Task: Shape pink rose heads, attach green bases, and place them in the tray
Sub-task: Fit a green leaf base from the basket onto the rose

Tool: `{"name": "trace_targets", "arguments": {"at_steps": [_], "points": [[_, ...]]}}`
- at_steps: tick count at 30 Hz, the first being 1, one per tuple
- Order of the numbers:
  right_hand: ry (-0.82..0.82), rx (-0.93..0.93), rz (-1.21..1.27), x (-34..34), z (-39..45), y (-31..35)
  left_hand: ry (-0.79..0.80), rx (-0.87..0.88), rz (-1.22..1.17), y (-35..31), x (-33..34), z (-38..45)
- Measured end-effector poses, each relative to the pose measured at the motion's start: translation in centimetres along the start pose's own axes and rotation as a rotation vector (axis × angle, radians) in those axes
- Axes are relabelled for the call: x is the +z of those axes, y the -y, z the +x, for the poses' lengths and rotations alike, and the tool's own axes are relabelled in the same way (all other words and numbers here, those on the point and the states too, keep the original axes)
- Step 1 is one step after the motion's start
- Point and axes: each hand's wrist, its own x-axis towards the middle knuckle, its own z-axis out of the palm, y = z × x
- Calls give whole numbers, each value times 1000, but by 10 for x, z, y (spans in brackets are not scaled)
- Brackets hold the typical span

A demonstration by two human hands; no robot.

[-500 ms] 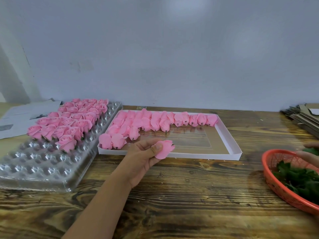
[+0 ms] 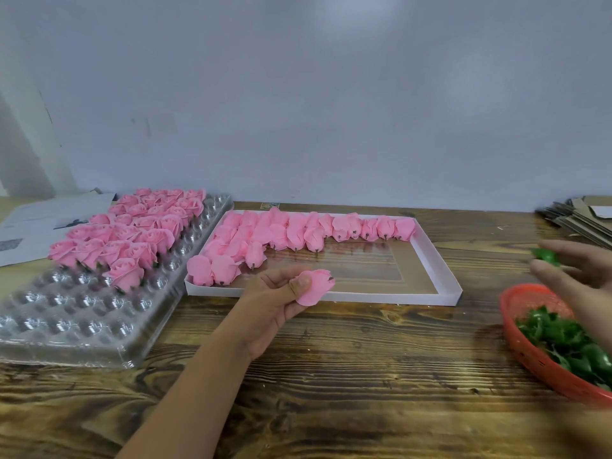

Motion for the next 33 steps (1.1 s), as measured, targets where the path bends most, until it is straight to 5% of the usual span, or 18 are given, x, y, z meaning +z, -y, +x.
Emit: {"name": "trace_targets", "arguments": {"at_steps": [5,14,33], "points": [[159,-58,249,67,-18,29,14,3,-1,0,2,-2],[464,272,640,155,-37,37,18,-2,-7,0,6,-3],[453,61,614,172,-57,29,-20,-36,81,8,5,2]]}}
